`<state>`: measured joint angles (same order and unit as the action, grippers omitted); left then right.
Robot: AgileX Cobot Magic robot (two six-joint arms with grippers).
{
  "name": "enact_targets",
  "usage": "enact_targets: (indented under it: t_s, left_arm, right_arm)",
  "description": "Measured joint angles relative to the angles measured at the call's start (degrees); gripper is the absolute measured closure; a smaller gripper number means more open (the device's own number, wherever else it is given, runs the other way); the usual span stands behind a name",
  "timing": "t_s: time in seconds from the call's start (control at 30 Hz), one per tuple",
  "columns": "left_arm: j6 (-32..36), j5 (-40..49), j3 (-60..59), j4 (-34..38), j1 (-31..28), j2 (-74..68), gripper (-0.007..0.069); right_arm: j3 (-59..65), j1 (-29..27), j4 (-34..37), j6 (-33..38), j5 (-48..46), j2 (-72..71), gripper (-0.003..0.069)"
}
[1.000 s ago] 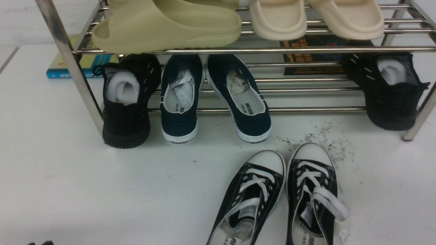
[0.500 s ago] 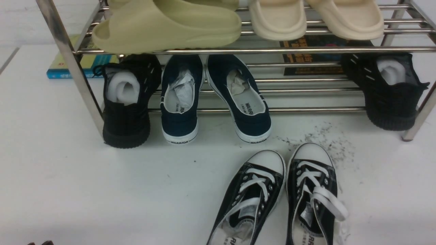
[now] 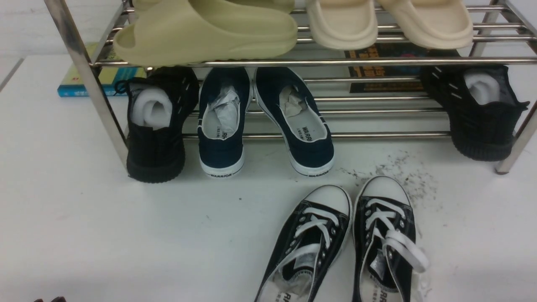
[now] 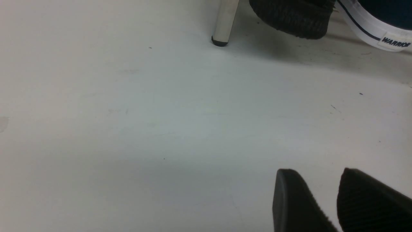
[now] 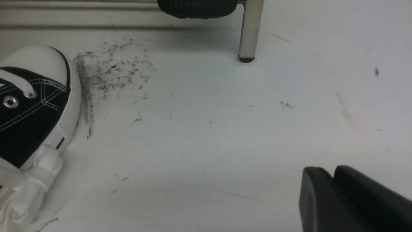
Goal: Take the shoes off the shelf with your hand on the white table.
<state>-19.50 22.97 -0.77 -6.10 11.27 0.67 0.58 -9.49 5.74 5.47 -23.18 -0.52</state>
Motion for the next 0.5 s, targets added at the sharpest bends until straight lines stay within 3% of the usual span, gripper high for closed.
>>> enact_targets:
  t_s: [0.23,0.5]
  left_arm:
    - [0.00,0.00,0.00,0.00,0.00,0.00,0.0383]
    - [0.00,0.00,0.00,0.00,0.00,0.00,0.0383]
  right_arm:
    - [0.00,6.75,-0.92,-0.05,0.00,0.00,0.0561]
    - [0.00,8.10,-1.49,-0.21,0.00,0.00,0.0550]
